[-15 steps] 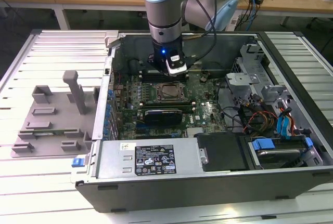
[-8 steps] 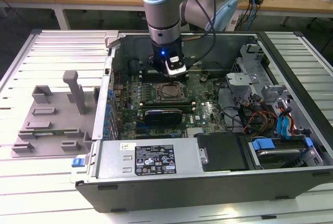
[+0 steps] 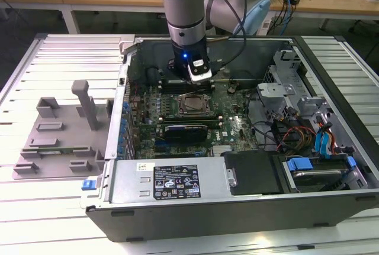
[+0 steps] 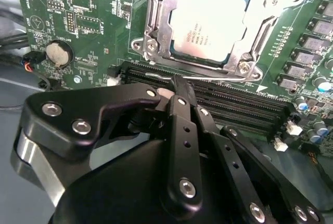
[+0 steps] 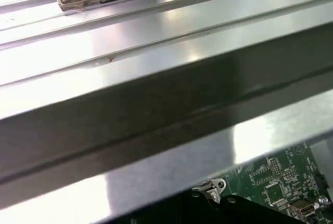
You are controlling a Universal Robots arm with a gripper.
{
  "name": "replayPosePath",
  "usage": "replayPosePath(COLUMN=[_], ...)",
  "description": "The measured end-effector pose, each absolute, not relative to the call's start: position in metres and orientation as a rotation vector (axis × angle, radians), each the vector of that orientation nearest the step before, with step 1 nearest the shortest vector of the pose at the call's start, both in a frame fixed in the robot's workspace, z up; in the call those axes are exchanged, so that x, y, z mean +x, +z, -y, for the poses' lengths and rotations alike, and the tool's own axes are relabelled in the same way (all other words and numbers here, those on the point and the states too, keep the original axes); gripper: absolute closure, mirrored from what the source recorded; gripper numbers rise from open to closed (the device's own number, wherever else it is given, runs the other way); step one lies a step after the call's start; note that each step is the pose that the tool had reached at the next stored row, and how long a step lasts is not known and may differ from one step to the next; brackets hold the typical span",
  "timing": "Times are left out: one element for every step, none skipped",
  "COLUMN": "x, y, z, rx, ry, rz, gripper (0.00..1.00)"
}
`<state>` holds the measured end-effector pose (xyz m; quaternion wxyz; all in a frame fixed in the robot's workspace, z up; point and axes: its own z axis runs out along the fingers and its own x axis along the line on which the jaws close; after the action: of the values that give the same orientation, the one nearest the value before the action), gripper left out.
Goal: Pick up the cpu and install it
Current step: 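Install the first cpu locking lever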
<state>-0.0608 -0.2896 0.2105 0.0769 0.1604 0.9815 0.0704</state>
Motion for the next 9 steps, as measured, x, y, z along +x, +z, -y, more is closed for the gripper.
replayPosePath(x=[-0.0619, -0.0628, -0.0637, -0.0644, -0.0653, -0.0661, -0.0669, -0.0679, -0.069], y=[0.2105, 0.2102, 0.2096, 0.209, 0.2085, 0.2079, 0.2075, 0.2071, 0.207], z=[0.2896, 0.2896, 0.2895, 0.2895, 0.2895, 0.2895, 0.2895, 0.2895, 0.2895], rx=[0.48, 0.479, 0.477, 0.475, 0.474, 0.472, 0.471, 0.47, 0.47], ry=[0.211, 0.212, 0.214, 0.215, 0.216, 0.217, 0.217, 0.216, 0.216], rz=[-2.938, -2.933, -2.926, -2.919, -2.913, -2.907, -2.903, -2.899, -2.898], gripper=[0.89, 0.89, 0.89, 0.89, 0.89, 0.89, 0.89, 0.89, 0.89])
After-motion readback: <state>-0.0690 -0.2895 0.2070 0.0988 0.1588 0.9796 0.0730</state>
